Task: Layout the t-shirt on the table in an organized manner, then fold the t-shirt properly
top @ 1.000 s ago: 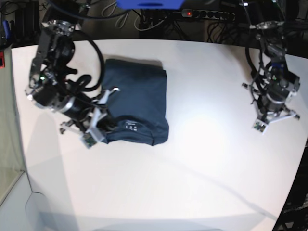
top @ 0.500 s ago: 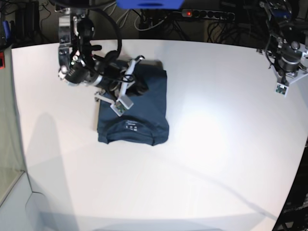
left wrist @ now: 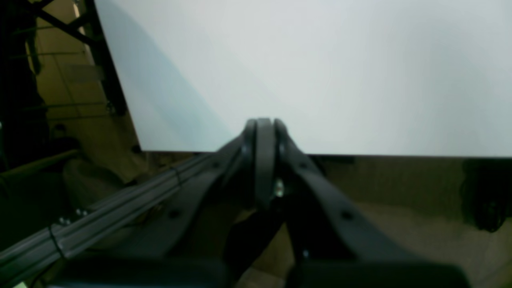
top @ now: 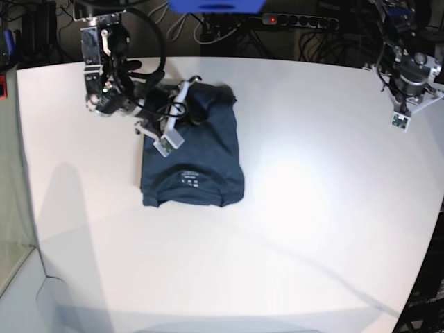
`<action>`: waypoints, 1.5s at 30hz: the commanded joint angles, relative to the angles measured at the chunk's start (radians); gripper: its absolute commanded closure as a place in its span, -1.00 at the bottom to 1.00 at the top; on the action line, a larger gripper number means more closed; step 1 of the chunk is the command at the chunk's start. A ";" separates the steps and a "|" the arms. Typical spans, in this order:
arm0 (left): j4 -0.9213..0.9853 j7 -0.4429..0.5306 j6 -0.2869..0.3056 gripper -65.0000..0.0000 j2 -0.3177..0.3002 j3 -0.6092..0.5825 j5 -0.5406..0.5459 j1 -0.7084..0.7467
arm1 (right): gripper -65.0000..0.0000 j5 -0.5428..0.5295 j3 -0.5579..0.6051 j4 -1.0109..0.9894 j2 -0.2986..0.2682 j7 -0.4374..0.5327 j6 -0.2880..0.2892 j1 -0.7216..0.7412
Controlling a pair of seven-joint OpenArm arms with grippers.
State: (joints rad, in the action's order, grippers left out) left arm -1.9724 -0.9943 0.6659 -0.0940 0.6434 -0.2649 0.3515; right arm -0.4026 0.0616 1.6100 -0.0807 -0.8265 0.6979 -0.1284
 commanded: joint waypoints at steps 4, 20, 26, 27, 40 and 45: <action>-0.018 0.002 -0.004 1.00 -0.008 0.005 -0.004 0.001 | 0.75 -0.020 -0.009 0.238 -0.014 0.000 0.000 -0.030; -0.015 0.015 0.032 1.00 0.118 -0.001 0.009 0.179 | 0.75 0.207 -0.010 0.407 -0.163 0.161 0.000 -0.489; 0.021 0.199 0.032 1.00 0.184 -0.027 0.005 0.307 | 0.75 0.333 -0.006 0.365 -0.187 0.224 0.000 -0.587; 0.049 0.219 0.032 1.00 0.191 -0.027 0.005 0.314 | 0.75 0.356 -0.004 0.346 -0.187 0.224 0.000 -0.587; 0.779 0.596 0.032 1.00 0.112 -0.205 0.011 0.258 | 0.75 0.396 0.034 -0.093 -0.207 0.476 0.000 -0.551; 1.011 0.661 0.032 1.00 0.098 -0.231 0.014 0.156 | 0.75 0.396 0.120 -0.314 -0.222 0.600 0.000 -0.498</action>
State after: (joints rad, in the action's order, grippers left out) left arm -0.9520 -0.3374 0.6914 0.0101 0.4107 -0.2550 0.4938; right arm -0.0067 0.1837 1.2850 -0.2970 -0.2203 0.6857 -0.6144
